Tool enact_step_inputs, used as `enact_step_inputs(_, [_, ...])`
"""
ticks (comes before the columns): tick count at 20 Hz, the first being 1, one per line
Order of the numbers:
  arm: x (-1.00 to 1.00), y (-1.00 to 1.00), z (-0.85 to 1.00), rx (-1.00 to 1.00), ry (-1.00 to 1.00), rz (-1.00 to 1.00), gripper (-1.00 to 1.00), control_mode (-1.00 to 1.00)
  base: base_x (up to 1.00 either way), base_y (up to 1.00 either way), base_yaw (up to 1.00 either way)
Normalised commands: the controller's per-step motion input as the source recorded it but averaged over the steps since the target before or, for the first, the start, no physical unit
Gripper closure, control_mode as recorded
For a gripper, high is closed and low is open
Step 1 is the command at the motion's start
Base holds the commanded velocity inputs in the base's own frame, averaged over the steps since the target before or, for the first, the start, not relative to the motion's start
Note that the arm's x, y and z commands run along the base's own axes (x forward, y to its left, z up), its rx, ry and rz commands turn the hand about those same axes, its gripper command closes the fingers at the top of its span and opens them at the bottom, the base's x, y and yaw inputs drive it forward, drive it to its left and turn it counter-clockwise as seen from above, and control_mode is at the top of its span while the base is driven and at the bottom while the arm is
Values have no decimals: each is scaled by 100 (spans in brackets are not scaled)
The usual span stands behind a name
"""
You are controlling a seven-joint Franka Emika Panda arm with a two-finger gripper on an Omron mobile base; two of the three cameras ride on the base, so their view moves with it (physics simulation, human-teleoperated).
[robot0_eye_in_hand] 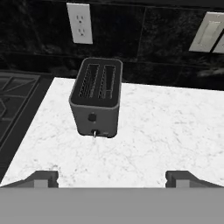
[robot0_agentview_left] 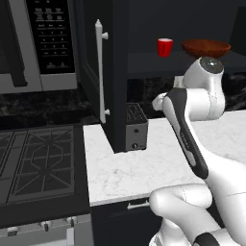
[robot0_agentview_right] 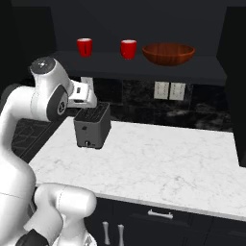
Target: Gather all objects into one cabinet and sort the glasses and bowls to opposite sides.
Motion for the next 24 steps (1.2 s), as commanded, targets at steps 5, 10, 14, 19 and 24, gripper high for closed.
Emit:
enact_step_inputs(5, [-27, 0, 36, 3, -8, 0, -100, -100, 0, 0, 0])
enact_step_inputs(10, [-7, 0, 6, 0, -4, 0, -100, -100, 0, 0, 0])
enact_step_inputs(14, [-50, -1, 54, -2, -33, 0, -100, -100, 0, 0, 0])
enact_step_inputs(19, [-26, 0, 28, -1, -16, 0, -100, -100, 0, 0, 0])
enact_step_inputs(24, [0, 0, 0, 0, 0, 0, -100, 100, -59, -1, -3])
